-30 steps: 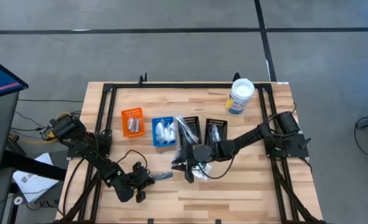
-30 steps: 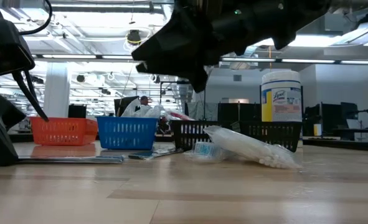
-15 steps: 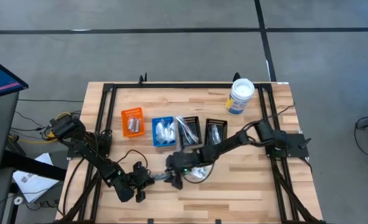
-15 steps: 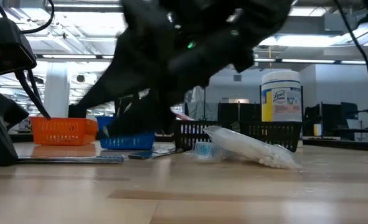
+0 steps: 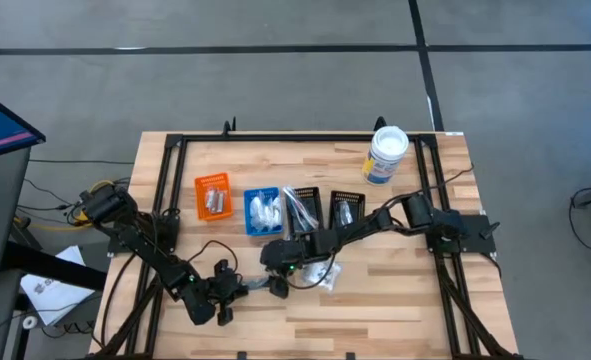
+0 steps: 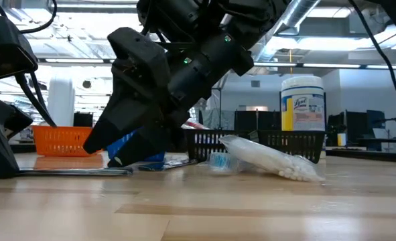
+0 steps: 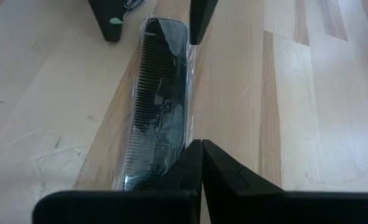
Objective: Pick & Place Travel size toiletries
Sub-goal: Put the black comb into the right black bin
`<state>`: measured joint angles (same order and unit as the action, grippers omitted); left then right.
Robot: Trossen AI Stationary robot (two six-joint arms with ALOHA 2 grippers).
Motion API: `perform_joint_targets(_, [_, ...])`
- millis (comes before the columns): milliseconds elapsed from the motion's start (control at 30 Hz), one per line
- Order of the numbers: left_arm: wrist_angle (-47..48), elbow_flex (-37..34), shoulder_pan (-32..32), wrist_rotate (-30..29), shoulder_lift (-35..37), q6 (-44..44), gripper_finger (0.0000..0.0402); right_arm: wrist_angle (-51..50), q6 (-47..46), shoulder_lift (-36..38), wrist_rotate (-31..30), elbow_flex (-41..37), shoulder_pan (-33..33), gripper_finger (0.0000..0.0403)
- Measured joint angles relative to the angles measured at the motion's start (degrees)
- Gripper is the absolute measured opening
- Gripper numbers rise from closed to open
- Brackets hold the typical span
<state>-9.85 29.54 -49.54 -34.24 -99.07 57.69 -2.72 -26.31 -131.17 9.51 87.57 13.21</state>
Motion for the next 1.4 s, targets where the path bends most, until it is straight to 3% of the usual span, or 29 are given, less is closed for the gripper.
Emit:
perform_joint_targets(167, [0.0,0.0,0.4,0.0,0.0,0.0,0.0000,0.9,2.0,-0.1,1.9,-0.2,1.3,0.0255])
perform_joint_targets(367, [-0.1,0.0,0.5,-0.1,0.0,0.0,0.0000,3.6,1.8,-0.4,9.2,-0.4,1.8,0.0255])
perform_joint_targets(633, [-0.6,-0.1,0.5,-0.1,0.0,-0.4,0.0000,8.2,0.7,-0.6,9.2,-0.5,1.8,0.0255])
perform_joint_targets(800, [-3.3,-0.4,-1.3,-2.6,0.8,-4.7,0.0001,7.7,0.6,-0.6,8.5,-0.5,1.9,0.0255])
perform_joint_targets(1033, [-2.1,1.9,-2.2,-1.6,1.9,-13.1,0.0001,6.0,-0.5,-1.2,6.5,-0.3,1.8,0.0248])
perform_joint_targets(1167, [-3.0,3.7,-2.3,-2.0,2.0,-17.0,0.0001,4.4,-0.3,-1.2,3.3,-0.2,2.2,0.0205])
perform_joint_targets(1400, [-3.3,4.7,-1.7,-3.9,2.1,-23.0,0.0041,3.0,2.7,-0.9,-1.2,-0.2,2.8,0.0068])
